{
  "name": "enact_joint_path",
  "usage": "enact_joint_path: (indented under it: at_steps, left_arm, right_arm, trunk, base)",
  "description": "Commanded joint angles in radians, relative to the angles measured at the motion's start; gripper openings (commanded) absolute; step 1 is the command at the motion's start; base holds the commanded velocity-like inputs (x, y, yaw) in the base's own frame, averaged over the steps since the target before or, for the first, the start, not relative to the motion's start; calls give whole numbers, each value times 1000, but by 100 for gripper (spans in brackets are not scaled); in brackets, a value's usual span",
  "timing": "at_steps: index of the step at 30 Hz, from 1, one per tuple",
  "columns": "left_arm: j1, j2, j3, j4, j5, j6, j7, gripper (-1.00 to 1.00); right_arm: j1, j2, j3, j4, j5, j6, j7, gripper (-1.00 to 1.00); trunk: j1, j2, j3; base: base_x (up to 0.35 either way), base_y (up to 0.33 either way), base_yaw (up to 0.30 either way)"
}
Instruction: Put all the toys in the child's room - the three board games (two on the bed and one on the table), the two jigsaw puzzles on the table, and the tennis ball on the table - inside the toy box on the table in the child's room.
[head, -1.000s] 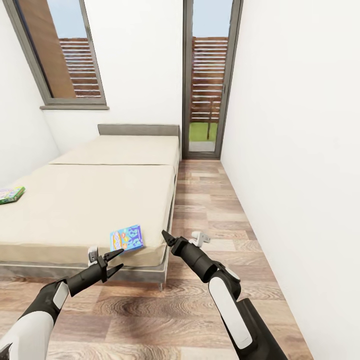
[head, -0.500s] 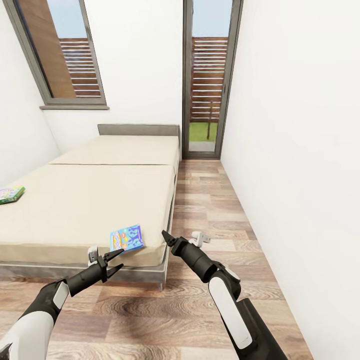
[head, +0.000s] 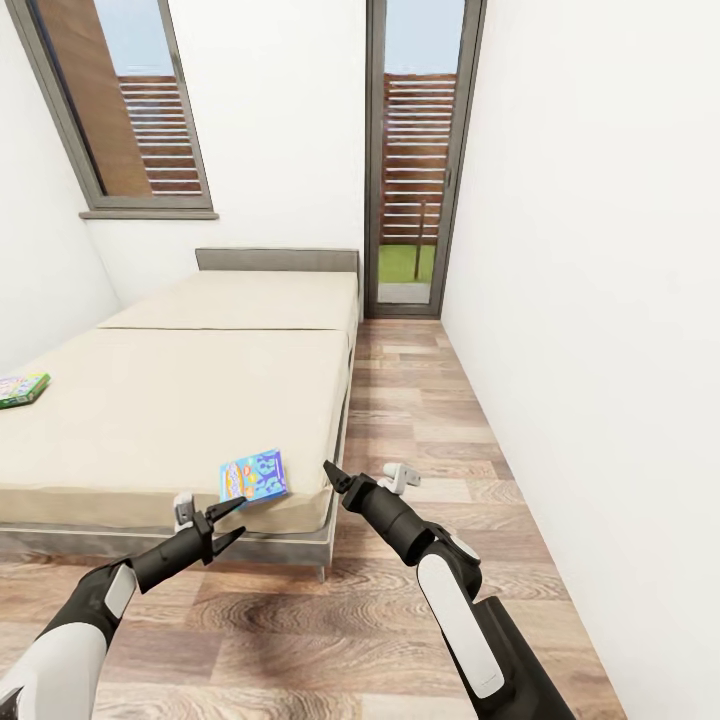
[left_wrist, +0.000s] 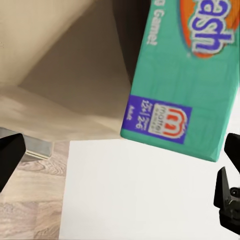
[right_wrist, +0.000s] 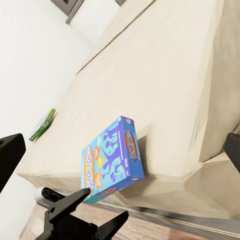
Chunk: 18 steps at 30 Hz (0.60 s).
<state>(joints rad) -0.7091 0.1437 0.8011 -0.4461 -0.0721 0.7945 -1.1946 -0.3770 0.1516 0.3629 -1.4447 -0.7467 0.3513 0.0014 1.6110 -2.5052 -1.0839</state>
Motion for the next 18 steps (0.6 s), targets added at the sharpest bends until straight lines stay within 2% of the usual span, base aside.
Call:
enact_joint_path:
  at_steps: [1, 6, 18]
  left_arm:
    - [-1, 0, 10, 0, -8, 9, -6, 100]
    - [-1, 0, 27, 0, -8, 9, -6, 100]
    - [-1, 0, 32, 0, -8, 8, -7, 100]
  right_arm:
    - [0, 0, -1, -1, -5, 4, 0, 100]
    - [0, 0, -1, 0, -5, 4, 0, 100]
    - [0, 0, -1, 1, -5, 4, 0, 100]
  trunk:
    - [0, 0, -1]
    - [0, 0, -1]
    - [0, 0, -1]
  base:
    - [0, 0, 0]
    - [0, 0, 0]
    - [0, 0, 0]
